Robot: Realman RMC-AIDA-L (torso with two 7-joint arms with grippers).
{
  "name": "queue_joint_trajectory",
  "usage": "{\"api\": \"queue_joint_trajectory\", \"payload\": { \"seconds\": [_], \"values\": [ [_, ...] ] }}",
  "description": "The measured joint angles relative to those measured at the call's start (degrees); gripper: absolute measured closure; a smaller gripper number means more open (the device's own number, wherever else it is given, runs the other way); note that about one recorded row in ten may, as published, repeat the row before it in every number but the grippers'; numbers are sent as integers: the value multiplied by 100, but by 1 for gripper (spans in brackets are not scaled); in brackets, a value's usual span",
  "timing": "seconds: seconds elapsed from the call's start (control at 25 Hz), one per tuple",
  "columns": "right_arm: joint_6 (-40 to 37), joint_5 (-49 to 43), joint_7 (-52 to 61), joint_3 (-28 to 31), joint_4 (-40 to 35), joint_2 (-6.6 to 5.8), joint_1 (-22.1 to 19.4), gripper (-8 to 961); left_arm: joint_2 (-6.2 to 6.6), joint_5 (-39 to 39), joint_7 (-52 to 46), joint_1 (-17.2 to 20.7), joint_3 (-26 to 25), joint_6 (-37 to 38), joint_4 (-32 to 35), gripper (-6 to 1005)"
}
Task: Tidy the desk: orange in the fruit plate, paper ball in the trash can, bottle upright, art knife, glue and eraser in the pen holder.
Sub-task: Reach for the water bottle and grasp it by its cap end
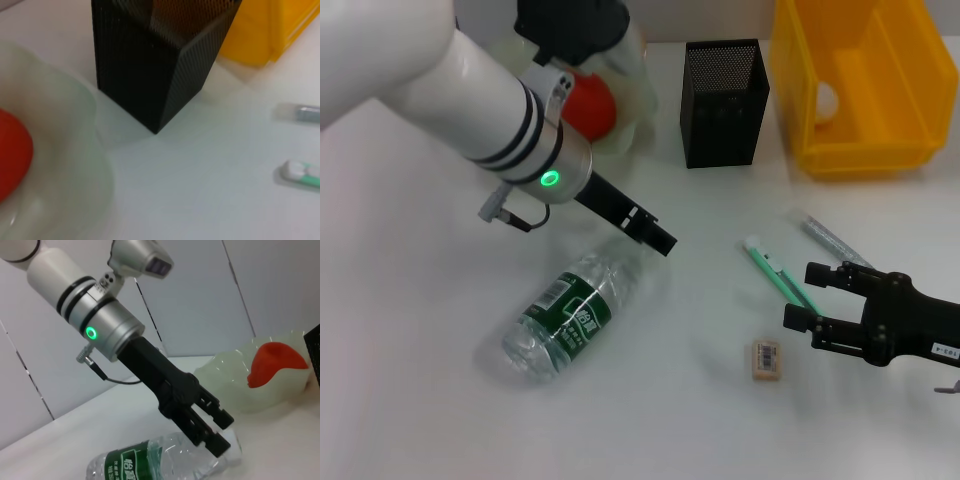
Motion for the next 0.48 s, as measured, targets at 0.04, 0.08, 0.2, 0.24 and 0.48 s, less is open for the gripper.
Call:
{"api": "queue_joint_trajectory", "payload": {
  "seconds": [0.04, 0.08, 0.2, 0.24, 0.48],
  "values": [
    [18, -14, 0, 0, 9, 5, 12, 179, 0, 0, 0, 0, 0, 0, 0, 222],
    [32, -19, -1, 0, 15, 9, 23, 179, 0, -3, -1, -6, 64, -78, -77, 227],
    [60, -22, -2, 0, 23, 22, 35, 179, 0, -78, -3, -13, 212, -271, -237, 243],
    [60, -22, -2, 0, 24, 24, 38, 179, 0, -124, -3, -10, 240, -314, -268, 248],
    [67, -27, -5, 0, 26, 42, 65, 179, 0, -310, 4, 59, 453, -570, -293, 280]
  ]
}}
